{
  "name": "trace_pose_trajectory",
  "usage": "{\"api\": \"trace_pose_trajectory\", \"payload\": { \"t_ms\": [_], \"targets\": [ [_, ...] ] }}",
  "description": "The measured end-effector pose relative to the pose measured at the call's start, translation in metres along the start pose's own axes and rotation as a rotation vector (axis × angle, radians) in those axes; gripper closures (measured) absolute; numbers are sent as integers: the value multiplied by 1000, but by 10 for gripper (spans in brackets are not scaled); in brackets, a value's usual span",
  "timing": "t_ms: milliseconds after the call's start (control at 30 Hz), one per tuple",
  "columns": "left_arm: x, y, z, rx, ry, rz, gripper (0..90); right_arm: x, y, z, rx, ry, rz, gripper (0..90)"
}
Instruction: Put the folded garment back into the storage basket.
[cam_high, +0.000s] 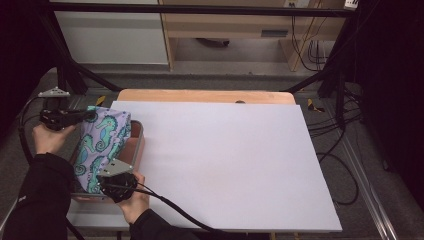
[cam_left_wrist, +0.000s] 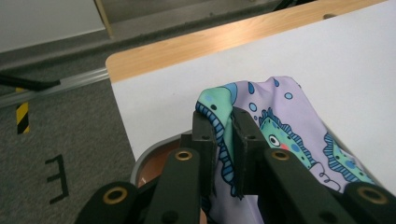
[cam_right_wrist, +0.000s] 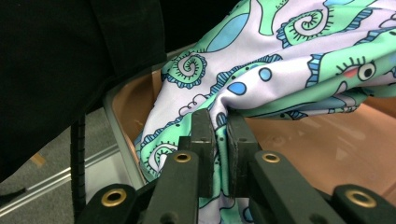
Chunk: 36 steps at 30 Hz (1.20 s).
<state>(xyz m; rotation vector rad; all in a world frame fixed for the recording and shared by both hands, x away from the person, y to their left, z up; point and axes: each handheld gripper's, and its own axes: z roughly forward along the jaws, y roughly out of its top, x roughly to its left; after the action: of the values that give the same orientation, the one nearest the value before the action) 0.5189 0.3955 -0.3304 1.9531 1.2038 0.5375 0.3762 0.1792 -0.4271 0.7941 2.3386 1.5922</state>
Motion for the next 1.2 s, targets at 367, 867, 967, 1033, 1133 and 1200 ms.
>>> {"api": "trace_pose_trajectory", "payload": {
  "t_ms": [367, 867, 967, 1033, 1133, 1200],
  "targets": [
    [0, -21, 8, -37, 81, -178, 250, -34, 6, -36, -82, -2, -23, 121],
    [-52, -23, -6, -88, 29, -121, 36, -99, 14, -117, -83, -3, 16, 28],
    [-63, -24, -10, -105, 3, -112, 34, -109, 12, -128, -71, -9, 13, 26],
    [-70, -24, -10, -104, -19, -103, 33, -115, 10, -136, -65, -15, 15, 21],
    [-80, -25, -10, -103, -38, -81, 30, -126, 7, -147, -55, -28, 24, 19],
    [-88, -26, -10, -117, -59, -75, 30, -133, 5, -155, -51, -36, 33, 19]
  ]
}}
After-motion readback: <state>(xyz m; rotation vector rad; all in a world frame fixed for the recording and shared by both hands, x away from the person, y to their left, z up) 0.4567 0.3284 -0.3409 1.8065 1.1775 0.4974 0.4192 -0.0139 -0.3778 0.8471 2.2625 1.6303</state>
